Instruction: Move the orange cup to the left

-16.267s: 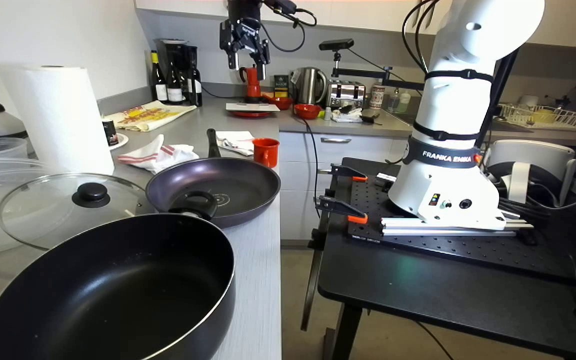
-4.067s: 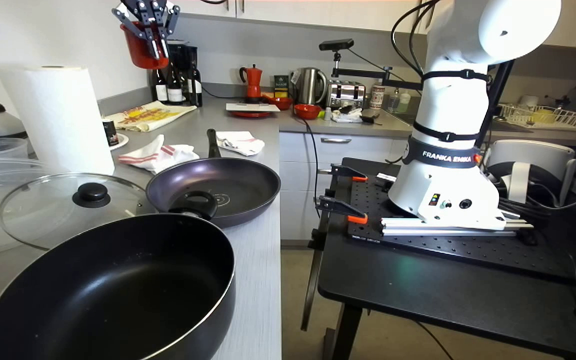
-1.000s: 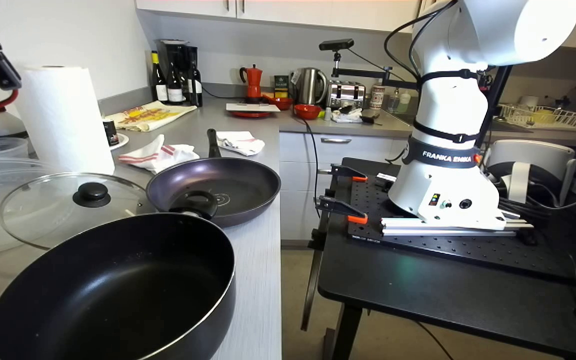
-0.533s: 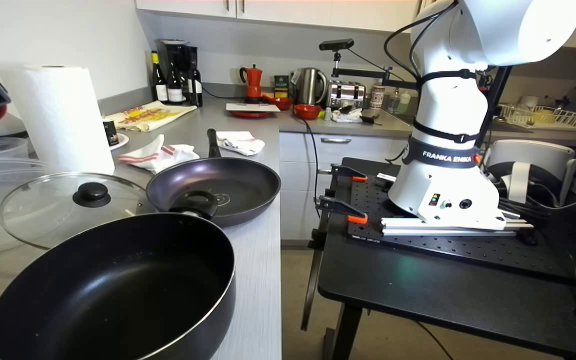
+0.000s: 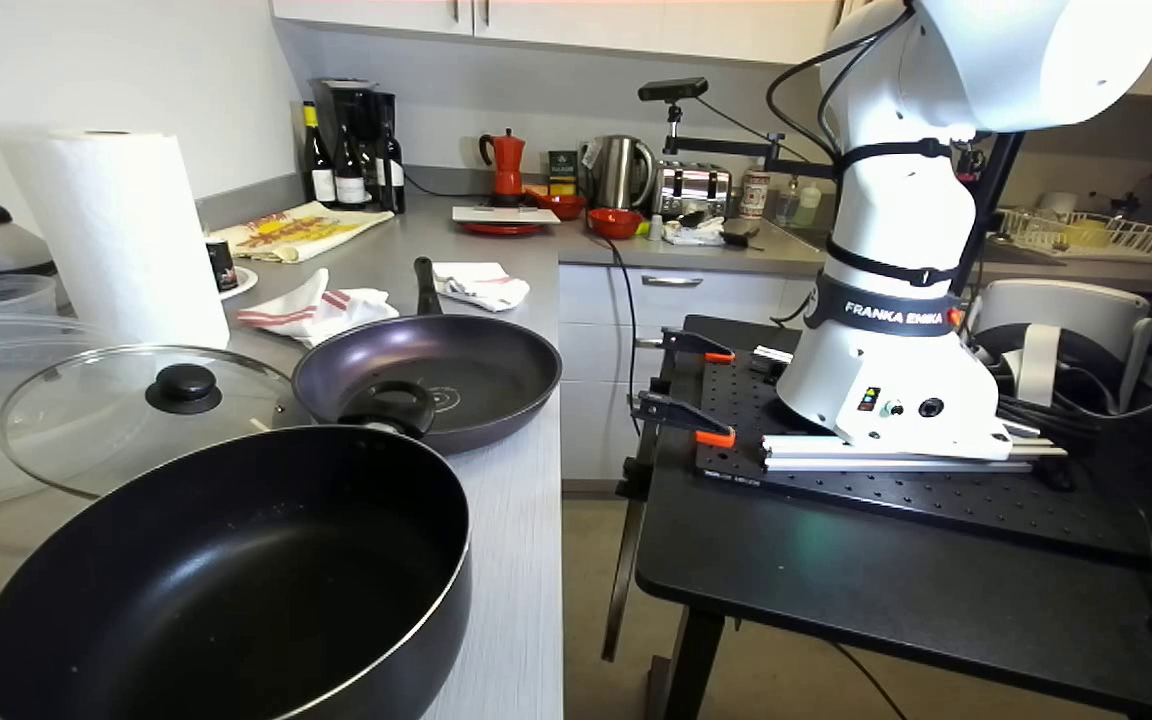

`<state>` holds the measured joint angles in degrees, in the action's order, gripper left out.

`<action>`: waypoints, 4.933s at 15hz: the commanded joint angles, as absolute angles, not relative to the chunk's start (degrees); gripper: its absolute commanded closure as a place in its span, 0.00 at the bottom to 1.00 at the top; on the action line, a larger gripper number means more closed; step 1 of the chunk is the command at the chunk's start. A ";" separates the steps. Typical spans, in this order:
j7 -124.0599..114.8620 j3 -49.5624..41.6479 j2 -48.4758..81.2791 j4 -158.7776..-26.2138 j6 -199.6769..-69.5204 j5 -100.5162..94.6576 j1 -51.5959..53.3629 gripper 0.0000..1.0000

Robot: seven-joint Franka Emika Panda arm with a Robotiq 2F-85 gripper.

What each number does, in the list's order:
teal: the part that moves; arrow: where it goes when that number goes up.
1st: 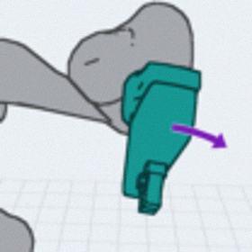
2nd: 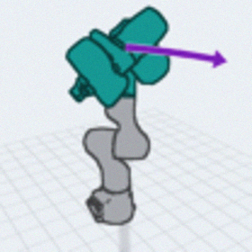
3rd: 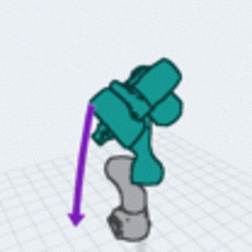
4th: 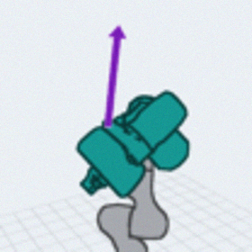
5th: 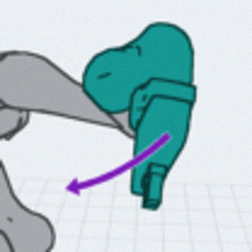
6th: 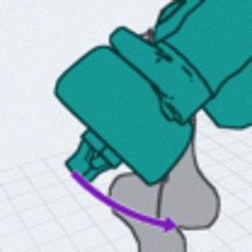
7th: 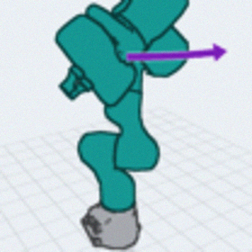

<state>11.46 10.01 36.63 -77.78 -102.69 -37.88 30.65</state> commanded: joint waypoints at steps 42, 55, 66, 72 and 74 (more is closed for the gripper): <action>39.64 10.73 41.71 -68.81 -108.28 -37.20 22.80 0.96; 54.72 12.53 46.98 -66.56 -111.26 -33.57 23.34 0.96; 60.13 12.16 49.77 -66.55 -112.20 -29.31 24.80 0.96; 59.59 13.63 50.80 -68.50 -113.61 -29.98 24.07 0.96; 59.55 13.84 51.23 -69.00 -114.25 -29.81 23.82 0.96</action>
